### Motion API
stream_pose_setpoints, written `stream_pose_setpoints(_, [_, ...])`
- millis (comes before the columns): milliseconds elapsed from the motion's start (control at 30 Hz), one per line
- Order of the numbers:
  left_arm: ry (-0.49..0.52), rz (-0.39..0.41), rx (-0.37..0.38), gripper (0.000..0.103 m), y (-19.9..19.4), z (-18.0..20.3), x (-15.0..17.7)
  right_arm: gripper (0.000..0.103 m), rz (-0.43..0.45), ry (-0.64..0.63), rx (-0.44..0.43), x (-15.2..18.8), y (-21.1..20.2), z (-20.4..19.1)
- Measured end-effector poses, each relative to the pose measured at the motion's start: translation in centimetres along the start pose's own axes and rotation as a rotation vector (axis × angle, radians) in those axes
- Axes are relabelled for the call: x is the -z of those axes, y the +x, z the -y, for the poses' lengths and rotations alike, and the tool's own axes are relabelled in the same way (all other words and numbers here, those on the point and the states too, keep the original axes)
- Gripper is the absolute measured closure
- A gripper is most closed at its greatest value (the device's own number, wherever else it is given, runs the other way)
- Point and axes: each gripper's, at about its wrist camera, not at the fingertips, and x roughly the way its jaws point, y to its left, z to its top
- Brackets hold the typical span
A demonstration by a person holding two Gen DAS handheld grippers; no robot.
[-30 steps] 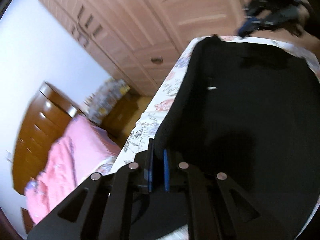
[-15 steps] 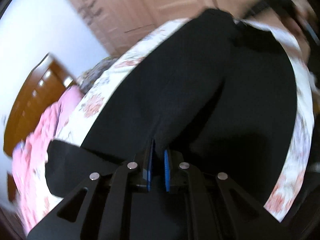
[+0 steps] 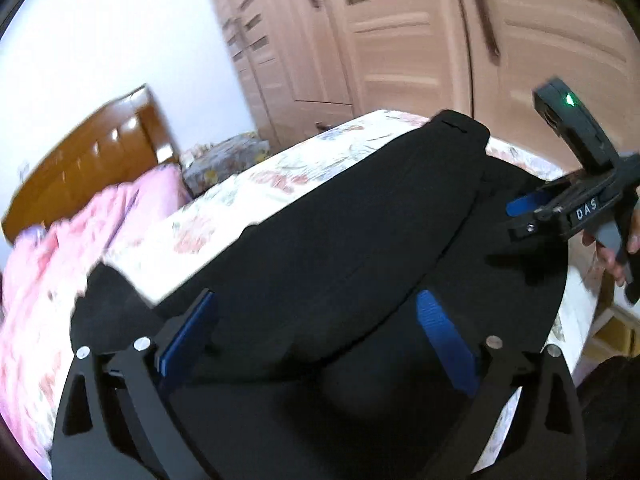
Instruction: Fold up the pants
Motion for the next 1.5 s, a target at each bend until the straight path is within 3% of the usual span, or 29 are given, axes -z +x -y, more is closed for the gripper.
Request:
stream_pose_setpoints(133, [0.018,-0.055,-0.050,0.004,2.2,0.5,-0.9,0.004,0.105,0.082,-0.014,-2.2,-1.3,1.5])
stream_pose_setpoints(233, [-0.109,-0.087,-0.025,0.004,2.9,-1.5,-0.2,0.004,0.153,0.195,-0.027,-4.5,-1.0,4.1])
stream_pose_setpoints(400, [-0.226,-0.155,-0.105,0.004,2.4,-4.2,2.2,0.009,0.162,0.185,-0.007,-7.2,0.7,4.4])
stream_pose_setpoints(467, [-0.279,-0.187,-0.138,0.004,1.9,-5.6,3.6,0.031,0.184,0.201,-0.016,-7.3,0.7,4.9])
stream_pose_setpoints(633, [-0.459,-0.263,-0.159,0.004,1.2,-9.3,7.0,0.066,0.213,0.186,0.048,-6.6,0.0,6.4])
stream_pose_setpoints(700, [-0.557,-0.279,-0.127,0.004,1.3,-10.5,7.8,0.071,0.232,0.183,0.049,-6.1,-0.5,6.8])
stream_pose_setpoints(800, [-0.622,-0.289,-0.108,0.004,1.6,-10.8,7.2,0.075,0.246,0.152,0.068,-5.8,-1.0,6.4])
stream_pose_setpoints(1000, [-0.607,-0.327,-0.186,0.004,5.1,-10.4,3.8,0.075,0.260,0.113,0.083,-5.1,-1.8,6.1])
stream_pose_setpoints(1067, [-0.602,-0.349,-0.233,0.012,6.4,-10.6,3.6,0.075,0.262,0.116,0.079,-5.1,-1.8,6.2])
stream_pose_setpoints(1133, [-0.607,-0.380,-0.259,0.049,7.4,-10.8,3.9,0.075,0.264,0.110,0.079,-5.0,-2.0,6.0])
stream_pose_setpoints(1200, [-0.618,-0.386,-0.292,0.064,7.6,-11.1,4.4,0.075,0.268,0.101,0.078,-4.9,-2.2,5.9])
stream_pose_setpoints(1267, [-0.614,-0.377,-0.314,0.088,7.2,-11.3,4.7,0.077,0.272,0.086,0.083,-4.9,-2.3,5.8])
stream_pose_setpoints(1367, [-0.629,-0.331,-0.321,0.094,5.9,-11.7,4.9,0.085,0.284,0.079,0.083,-4.9,-2.6,5.6])
stream_pose_setpoints(1500, [-0.608,-0.231,-0.363,0.094,2.5,-11.8,3.7,0.088,0.328,0.053,0.059,-5.0,-4.4,5.1])
